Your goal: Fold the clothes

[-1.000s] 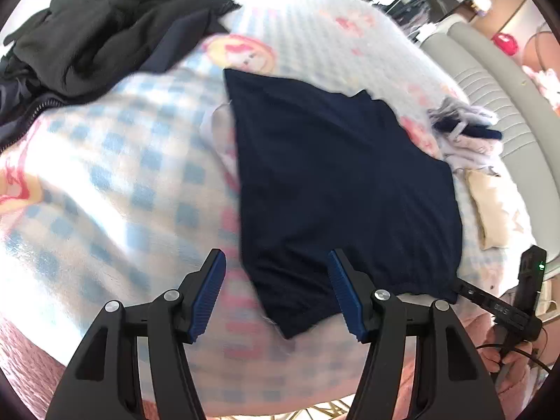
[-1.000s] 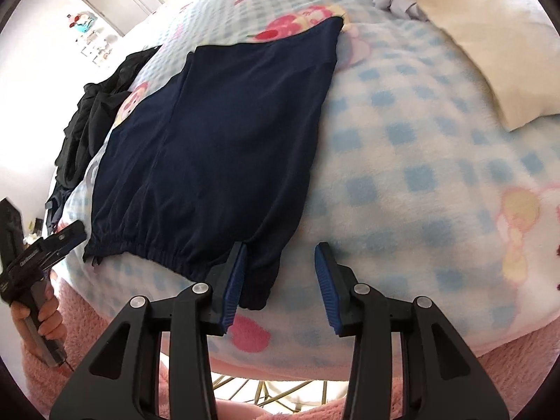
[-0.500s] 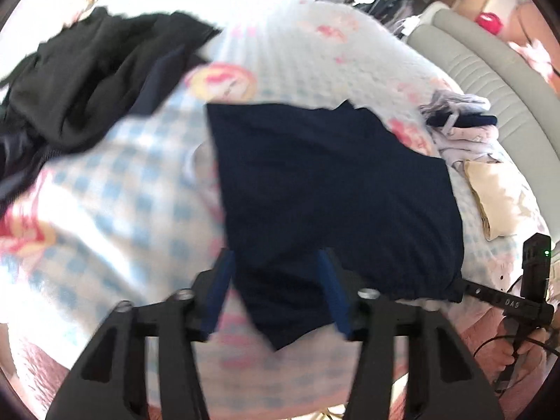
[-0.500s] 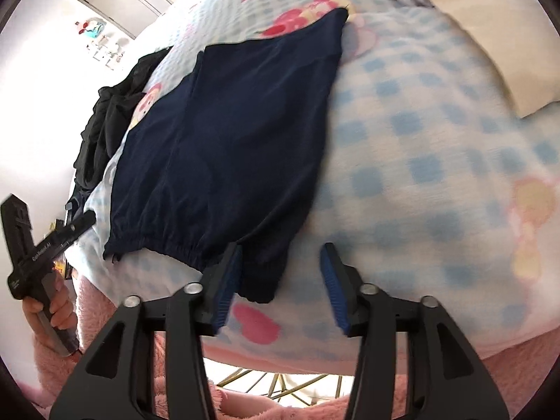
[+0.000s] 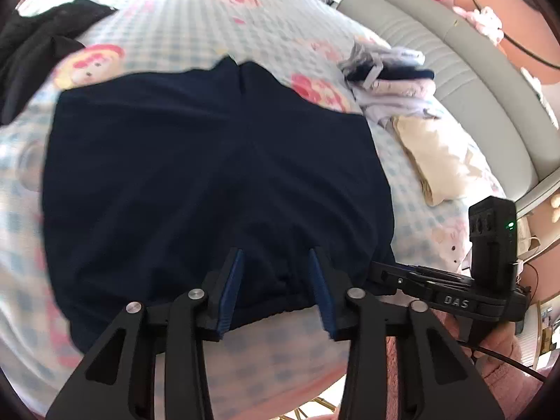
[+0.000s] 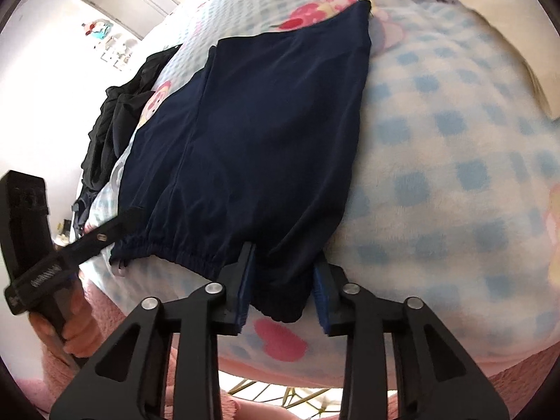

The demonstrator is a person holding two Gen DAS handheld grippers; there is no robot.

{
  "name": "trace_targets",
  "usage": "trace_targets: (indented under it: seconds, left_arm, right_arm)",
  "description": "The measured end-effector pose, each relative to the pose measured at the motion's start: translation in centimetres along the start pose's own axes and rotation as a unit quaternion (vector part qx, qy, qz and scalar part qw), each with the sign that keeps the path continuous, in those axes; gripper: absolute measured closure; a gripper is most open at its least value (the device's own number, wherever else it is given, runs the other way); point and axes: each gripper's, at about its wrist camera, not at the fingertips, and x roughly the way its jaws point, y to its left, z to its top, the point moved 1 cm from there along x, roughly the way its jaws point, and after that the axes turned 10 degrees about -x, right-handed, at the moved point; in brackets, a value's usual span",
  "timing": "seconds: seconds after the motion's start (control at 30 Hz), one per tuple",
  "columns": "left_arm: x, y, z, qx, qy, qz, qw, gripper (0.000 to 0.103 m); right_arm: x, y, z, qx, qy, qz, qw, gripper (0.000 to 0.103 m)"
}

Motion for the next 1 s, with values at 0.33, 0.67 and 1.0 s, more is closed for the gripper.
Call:
trace_targets:
  seconds: [0.33,0.67,1.0]
  left_arm:
    - [2.4,0.8,-0.5,-0.020,0.026,0.034,0.9989,0.066]
    - [-1.4,4.6,1.0,-0.104,0.000,-0.027,0.9942,0.066]
    - [-0.2,4.7,0.9,-0.144,0.028,-0.109,0.9831,0.060]
  right_arm:
    - [0.6,2.3,1.4,-0.021,-0.009,0.022,0.999,0.085]
    - [2.8,6.0,4.1,-0.048,-0.010,0.080,0.996,0.083]
    - [3.7,5.3,3.2,-0.014,0.002,0.109,0.994,0.065]
